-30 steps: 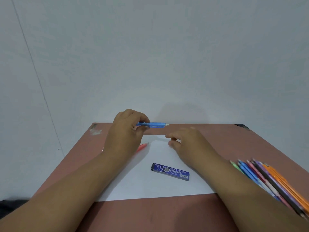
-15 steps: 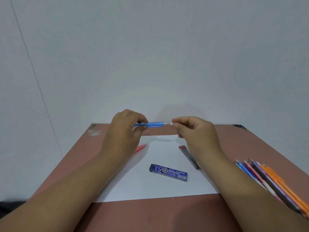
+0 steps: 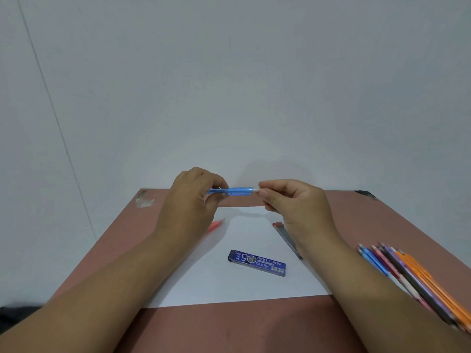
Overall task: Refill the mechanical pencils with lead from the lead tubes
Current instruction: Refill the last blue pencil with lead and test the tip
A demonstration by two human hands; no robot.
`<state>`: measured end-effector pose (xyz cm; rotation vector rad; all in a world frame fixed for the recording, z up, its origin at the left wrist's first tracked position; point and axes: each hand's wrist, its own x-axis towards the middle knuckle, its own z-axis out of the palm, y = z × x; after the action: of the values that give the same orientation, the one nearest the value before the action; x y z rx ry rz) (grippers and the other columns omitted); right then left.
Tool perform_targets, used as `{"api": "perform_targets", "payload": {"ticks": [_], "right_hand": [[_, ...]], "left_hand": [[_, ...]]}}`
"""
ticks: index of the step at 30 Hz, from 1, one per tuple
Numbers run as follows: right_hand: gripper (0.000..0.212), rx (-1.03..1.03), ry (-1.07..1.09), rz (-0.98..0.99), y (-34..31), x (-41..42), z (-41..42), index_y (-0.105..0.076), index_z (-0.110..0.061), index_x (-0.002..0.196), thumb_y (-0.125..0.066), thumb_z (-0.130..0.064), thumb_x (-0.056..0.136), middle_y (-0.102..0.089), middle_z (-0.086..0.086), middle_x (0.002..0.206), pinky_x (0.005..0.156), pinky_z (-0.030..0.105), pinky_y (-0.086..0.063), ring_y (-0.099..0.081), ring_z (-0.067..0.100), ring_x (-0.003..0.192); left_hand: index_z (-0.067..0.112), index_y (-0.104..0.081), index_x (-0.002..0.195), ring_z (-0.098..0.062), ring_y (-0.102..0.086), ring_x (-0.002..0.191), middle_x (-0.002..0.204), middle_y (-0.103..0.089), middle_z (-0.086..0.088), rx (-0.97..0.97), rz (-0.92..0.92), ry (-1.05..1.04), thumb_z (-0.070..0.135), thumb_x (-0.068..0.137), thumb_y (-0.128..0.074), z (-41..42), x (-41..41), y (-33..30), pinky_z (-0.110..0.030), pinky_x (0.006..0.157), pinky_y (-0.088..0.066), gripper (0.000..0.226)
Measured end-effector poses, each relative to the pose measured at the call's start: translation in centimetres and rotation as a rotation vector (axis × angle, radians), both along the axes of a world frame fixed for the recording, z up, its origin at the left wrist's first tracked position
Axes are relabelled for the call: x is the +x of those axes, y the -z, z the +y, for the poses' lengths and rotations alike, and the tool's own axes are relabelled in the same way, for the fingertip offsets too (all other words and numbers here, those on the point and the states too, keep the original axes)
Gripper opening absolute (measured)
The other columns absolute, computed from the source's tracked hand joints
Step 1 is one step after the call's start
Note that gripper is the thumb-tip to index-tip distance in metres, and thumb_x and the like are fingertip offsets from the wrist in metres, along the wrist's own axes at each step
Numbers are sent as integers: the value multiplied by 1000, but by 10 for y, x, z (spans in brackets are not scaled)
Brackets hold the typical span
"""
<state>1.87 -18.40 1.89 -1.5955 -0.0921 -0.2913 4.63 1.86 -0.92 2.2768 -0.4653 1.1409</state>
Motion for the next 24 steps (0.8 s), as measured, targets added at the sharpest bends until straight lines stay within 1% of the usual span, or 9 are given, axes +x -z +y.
{"api": "perform_targets", "payload": {"ticks": [3, 8, 10, 13, 16, 18, 21, 23, 24], "right_hand": [[7, -22, -4, -10, 1, 1, -1, -81, -25, 89, -82, -21, 83, -75, -4, 76, 54, 18, -48, -65, 3, 65], [4, -29, -21, 10, 2, 1, -1, -80, -20, 90, -76, -19, 90, -76, -4, 77, 53, 15, -47, -63, 2, 62], [8, -1, -20, 16, 2, 1, 0, -79, -18, 89, -73, -20, 93, -77, -3, 78, 58, 17, -50, -63, 5, 62], [16, 68, -38, 70, 1, 2, 0, -79, -19, 88, -71, -32, 94, -77, -1, 80, 68, 31, -51, -63, 11, 68], [25, 147, -151, 116, 3, 1, 4, -80, -18, 93, -66, -39, 95, -77, 2, 90, 72, 28, -52, -66, 13, 83], [31, 218, -176, 121, 3, 1, 6, -78, -18, 90, -60, -42, 99, -77, 3, 94, 76, 32, -53, -69, 15, 88], [38, 459, -129, 159, -1, 2, 3, -67, -11, 92, -52, -44, 103, -77, 11, 94, 83, 38, -57, -75, 24, 93], [38, 686, -122, 206, -5, 4, -1, -60, -11, 93, -50, -47, 103, -73, 12, 81, 77, 40, -60, -75, 25, 80], [39, 802, -142, 213, -7, 5, -3, -57, -13, 90, -50, -49, 102, -67, 10, 72, 73, 40, -61, -69, 23, 69]], "left_hand": [[23, -71, 90, -19, -52, 83, 87, -60, 9, 6, -17, 5, 14, 84, -76, -1, -1, -1, -19, 78, -32, 11], [21, -73, 91, -13, -50, 83, 86, -59, 9, 35, -21, 41, 21, 82, -68, -4, -5, -3, -17, 77, -32, 10], [22, -73, 91, -9, -49, 81, 86, -58, 13, 27, 3, 59, 22, 82, -67, -6, -7, -5, -14, 75, -32, 11], [24, -74, 92, -6, -50, 78, 84, -59, 16, -1, 25, 109, 21, 83, -74, -11, -12, -7, -8, 72, -35, 9], [26, -75, 95, -5, -55, 77, 82, -58, 19, 9, 45, 162, 26, 85, -80, -20, -17, -8, -6, 68, -39, 12], [30, -74, 93, -6, -59, 78, 80, -61, 18, -65, 133, 205, 32, 83, -81, -27, -22, -8, -9, 65, -43, 13], [27, -74, 91, -10, -63, 70, 77, -66, 12, -376, 471, 368, 37, 85, -76, -33, -28, -13, -25, 58, -53, 12], [20, -76, 92, -21, -64, 68, 77, -68, 3, -587, 659, 481, 47, 89, -66, -34, -31, -15, -36, 53, -54, 28], [16, -76, 94, -24, -63, 67, 77, -68, -1, -649, 720, 528, 54, 87, -60, -33, -31, -15, -36, 52, -52, 42]]}}
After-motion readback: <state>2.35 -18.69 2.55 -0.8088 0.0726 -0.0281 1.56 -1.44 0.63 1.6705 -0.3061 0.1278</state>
